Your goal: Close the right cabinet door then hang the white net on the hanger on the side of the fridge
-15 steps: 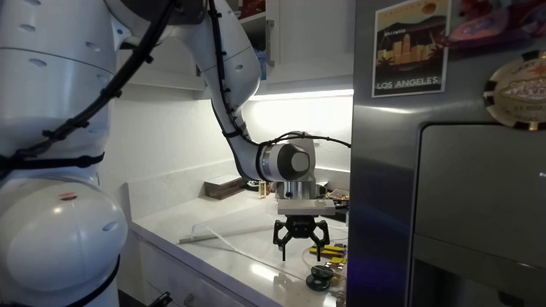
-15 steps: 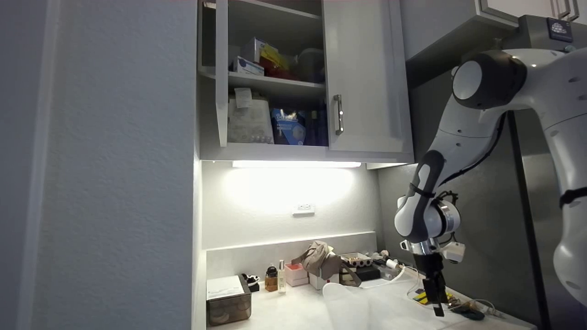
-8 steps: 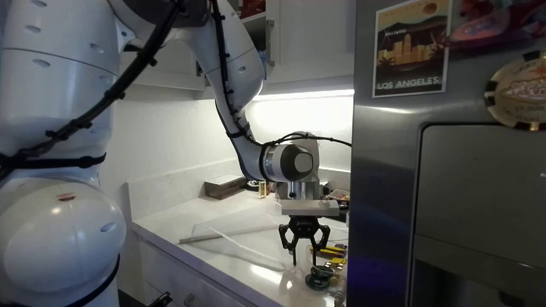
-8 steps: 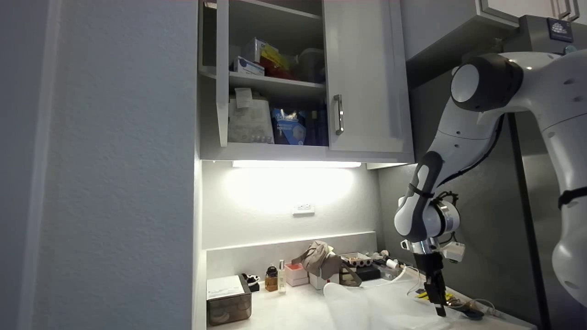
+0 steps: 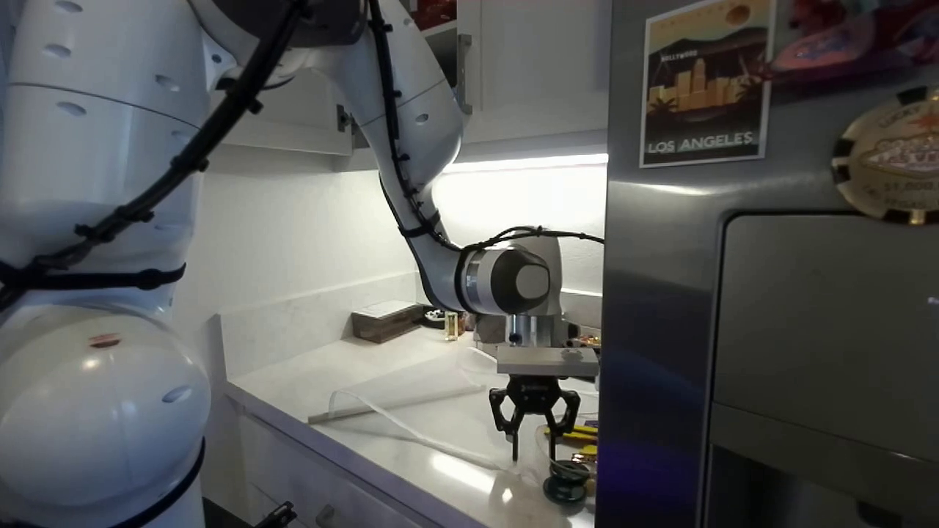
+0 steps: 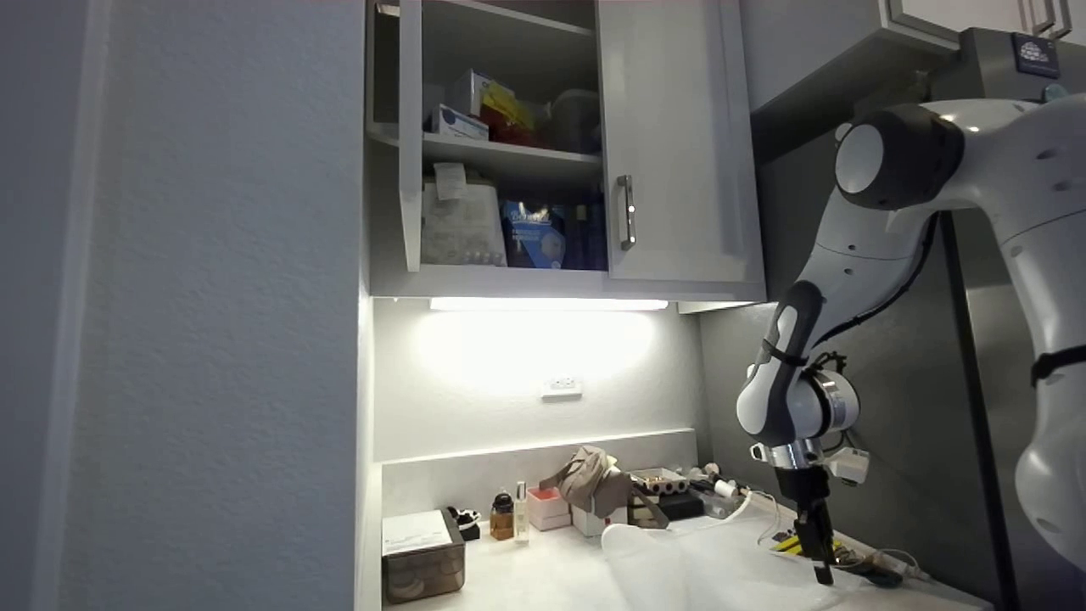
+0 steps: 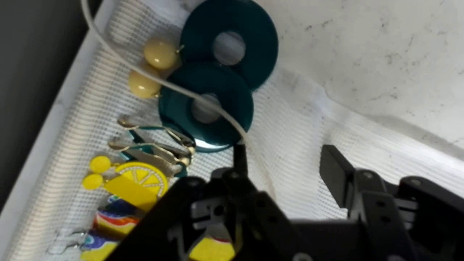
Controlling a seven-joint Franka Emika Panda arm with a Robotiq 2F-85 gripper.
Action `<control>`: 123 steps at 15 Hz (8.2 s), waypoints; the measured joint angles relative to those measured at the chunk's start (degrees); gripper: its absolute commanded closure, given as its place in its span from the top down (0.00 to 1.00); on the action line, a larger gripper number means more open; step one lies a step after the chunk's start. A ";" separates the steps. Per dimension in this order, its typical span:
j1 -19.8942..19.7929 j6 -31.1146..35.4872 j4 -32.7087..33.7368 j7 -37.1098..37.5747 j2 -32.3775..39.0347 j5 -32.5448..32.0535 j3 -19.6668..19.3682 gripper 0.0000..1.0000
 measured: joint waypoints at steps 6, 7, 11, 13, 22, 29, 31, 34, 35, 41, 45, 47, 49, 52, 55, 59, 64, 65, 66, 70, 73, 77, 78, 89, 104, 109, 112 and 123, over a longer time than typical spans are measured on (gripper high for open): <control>-0.45 0.00 0.28 -0.80 1.13 0.05 0.72 1.00; -0.44 0.00 0.44 -0.80 1.23 0.10 1.03 1.00; -0.39 0.00 0.87 -0.80 1.24 0.50 1.79 1.00; -0.43 0.00 1.02 -0.80 1.24 0.51 1.79 0.74; -0.53 -0.04 2.16 -0.80 1.22 0.53 1.78 0.65; -0.52 -0.08 2.16 -0.80 1.46 0.53 1.79 1.00; -0.51 -0.08 2.16 -0.80 1.57 0.53 1.82 1.00; -0.51 -0.08 2.17 -0.80 1.60 0.54 1.88 1.00; -0.51 -0.08 2.19 -0.80 1.60 0.54 1.89 1.00; -0.52 -0.98 3.39 -3.26 1.53 5.50 2.32 1.00; -0.55 -1.72 4.40 -4.21 1.46 7.34 2.38 1.00; -0.66 -1.92 4.42 -4.21 1.49 7.48 2.38 1.00; -0.96 -2.15 4.41 -4.22 1.61 7.51 2.35 1.00; -1.78 -2.47 4.39 -4.37 1.94 7.51 2.21 1.00; -2.26 -2.64 4.39 -4.41 2.14 7.51 2.18 0.74; -2.50 -2.64 4.39 -4.50 2.47 7.51 2.19 0.44; -2.55 -2.64 4.78 -4.50 2.50 7.51 2.21 0.07; -2.55 -2.64 4.84 -4.50 2.50 7.51 2.22 0.01; -2.54 -2.64 4.86 -4.50 2.51 7.51 2.25 0.00; -2.52 -2.64 4.86 -4.50 2.53 7.52 2.47 0.00; -2.48 -2.64 4.87 -4.50 2.52 7.52 2.57 0.00; -2.14 -2.64 5.64 -4.48 2.00 7.52 2.81 0.00; -1.82 -2.65 6.12 -4.46 1.50 7.52 2.86 0.00; 4.44 -6.30 11.33 -3.97 -9.04 7.52 4.61 0.00; 7.16 -18.27 13.53 -1.49 -22.11 8.54 3.58 0.00; 7.21 -24.33 11.27 -1.49 -30.84 8.55 1.71 0.00; 7.24 -28.52 9.91 -1.46 -36.65 8.55 0.99 0.00; 7.33 -35.34 7.66 6.67 -51.40 5.57 0.63 0.00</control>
